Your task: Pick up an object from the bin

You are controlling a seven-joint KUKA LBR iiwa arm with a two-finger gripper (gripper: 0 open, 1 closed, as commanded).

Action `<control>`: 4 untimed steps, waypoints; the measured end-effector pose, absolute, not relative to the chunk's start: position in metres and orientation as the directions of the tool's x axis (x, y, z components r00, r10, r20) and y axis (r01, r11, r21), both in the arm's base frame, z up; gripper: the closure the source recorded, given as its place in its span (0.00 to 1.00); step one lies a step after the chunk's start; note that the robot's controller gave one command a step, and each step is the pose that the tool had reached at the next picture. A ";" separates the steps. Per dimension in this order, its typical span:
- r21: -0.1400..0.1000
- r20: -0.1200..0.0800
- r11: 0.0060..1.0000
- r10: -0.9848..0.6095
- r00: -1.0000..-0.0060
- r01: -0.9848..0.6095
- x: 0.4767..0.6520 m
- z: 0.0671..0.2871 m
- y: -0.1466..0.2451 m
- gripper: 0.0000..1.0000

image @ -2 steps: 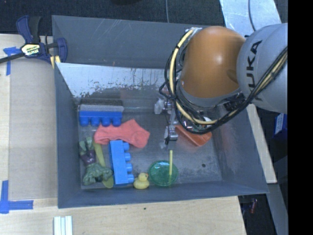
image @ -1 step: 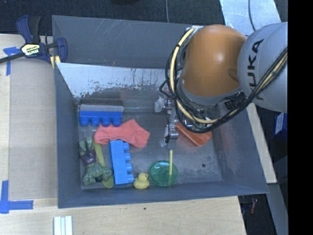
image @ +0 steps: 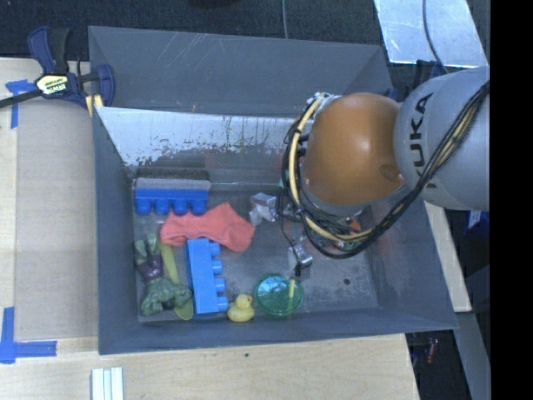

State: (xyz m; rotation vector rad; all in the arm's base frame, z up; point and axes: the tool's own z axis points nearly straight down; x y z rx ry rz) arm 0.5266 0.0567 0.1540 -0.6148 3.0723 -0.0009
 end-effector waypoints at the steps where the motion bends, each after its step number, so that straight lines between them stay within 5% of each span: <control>1: -0.001 -0.004 0.914 -0.406 -0.914 -0.406 0.498 0.150 0.049 0.00; 2: -0.001 -0.002 0.865 -0.502 -0.865 -0.502 0.489 0.140 0.050 0.00; 3: -0.004 -0.008 0.857 -0.515 -0.857 -0.514 0.501 0.079 0.046 0.00; 4: -0.007 -0.010 0.716 -0.698 -0.716 -0.698 0.508 0.070 0.047 1.00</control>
Offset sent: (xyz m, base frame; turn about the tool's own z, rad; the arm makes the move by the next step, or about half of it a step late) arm -0.0424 -0.0071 -0.0242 -0.2725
